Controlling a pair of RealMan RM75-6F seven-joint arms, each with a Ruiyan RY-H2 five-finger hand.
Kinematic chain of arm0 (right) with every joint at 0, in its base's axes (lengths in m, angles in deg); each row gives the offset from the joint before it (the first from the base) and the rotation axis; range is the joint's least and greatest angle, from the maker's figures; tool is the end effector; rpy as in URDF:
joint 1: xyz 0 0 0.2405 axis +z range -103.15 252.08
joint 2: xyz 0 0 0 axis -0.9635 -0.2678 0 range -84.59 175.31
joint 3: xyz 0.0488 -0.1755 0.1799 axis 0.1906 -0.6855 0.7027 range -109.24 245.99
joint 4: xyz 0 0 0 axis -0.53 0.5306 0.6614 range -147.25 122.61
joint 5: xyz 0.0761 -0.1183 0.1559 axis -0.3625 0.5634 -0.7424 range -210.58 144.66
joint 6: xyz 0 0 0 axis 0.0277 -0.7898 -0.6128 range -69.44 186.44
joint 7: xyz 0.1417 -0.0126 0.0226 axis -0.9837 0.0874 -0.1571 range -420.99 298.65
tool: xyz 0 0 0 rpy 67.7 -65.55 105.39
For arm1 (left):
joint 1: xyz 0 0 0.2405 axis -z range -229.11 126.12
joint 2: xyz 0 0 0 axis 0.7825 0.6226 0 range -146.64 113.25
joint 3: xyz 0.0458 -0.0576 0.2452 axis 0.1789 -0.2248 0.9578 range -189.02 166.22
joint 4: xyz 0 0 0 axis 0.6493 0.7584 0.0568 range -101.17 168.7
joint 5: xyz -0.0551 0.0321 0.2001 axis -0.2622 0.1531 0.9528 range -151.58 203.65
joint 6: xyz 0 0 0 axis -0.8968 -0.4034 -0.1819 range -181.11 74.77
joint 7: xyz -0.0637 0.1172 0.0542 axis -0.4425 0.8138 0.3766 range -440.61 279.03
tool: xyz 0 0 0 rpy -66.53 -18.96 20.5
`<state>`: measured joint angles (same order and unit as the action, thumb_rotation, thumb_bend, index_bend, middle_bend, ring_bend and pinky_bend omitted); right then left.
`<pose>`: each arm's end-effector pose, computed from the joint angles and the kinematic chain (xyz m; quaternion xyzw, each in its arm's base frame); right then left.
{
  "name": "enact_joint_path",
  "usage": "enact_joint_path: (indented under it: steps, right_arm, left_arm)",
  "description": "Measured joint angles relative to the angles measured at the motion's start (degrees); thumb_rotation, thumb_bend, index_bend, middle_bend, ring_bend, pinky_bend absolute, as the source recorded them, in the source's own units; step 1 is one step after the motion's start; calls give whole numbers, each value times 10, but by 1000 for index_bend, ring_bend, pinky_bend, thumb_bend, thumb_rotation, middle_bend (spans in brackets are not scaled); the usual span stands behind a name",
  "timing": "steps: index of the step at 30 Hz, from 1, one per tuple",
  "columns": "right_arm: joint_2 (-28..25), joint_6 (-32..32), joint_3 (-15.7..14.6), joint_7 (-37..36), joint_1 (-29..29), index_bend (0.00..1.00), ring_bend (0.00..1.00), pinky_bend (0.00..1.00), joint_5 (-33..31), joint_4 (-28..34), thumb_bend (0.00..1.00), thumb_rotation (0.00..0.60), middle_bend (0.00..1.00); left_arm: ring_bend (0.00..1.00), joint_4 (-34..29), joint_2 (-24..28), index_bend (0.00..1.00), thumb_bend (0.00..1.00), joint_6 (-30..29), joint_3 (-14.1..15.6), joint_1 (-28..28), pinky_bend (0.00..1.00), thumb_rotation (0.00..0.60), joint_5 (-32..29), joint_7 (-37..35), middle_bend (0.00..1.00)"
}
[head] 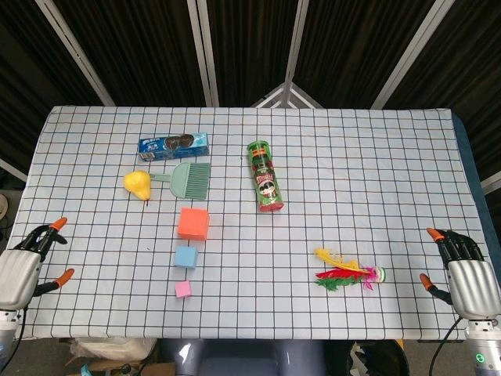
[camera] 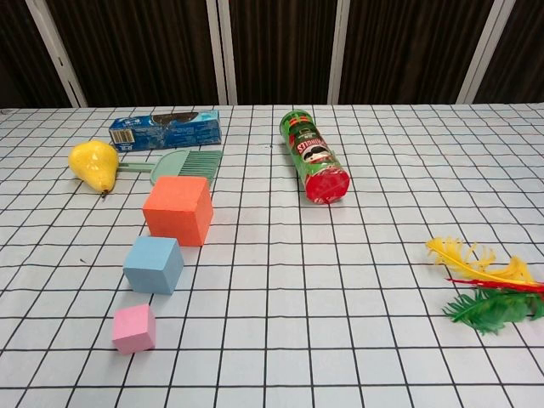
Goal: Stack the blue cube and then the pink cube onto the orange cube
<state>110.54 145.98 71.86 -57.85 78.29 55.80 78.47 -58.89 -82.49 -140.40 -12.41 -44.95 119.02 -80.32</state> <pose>-0.3084 -0.1777 0.1600 0.6062 -0.3473 0.3889 0.6006 -0.2864 0.1812 0.1433 -0.6293 -0.3576 -0.4279 0.5413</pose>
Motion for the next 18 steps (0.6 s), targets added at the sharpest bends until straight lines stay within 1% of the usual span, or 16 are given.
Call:
enact_joint_path:
  steps: [3,6,11,18]
  right_arm:
    - [1,-6,-1,0,4,146,173,181,2,0,298,600,197]
    - [1,-13,-2,1,7,146,189,211,2,0,298,600,197]
    - [1,-20,-1,-2,10,146,201,216,-3,-1,298,600,197]
    - [-1,-26,-2,-9,13,146,205,216,-4,-2,299,600,197]
  left_arm:
    - [442,-28,-5,193,211,18,-3,9,708,600,-8,31,703]
    - [511,-50,-12,233,211,30,-16,22,752,600,-17,66,773]
    - [571,-90,-21,266,211,71,-32,48,791,600,-45,122,828]
    - [619,-141,-39,306,211,149,-55,93,821,600,-132,214,873]
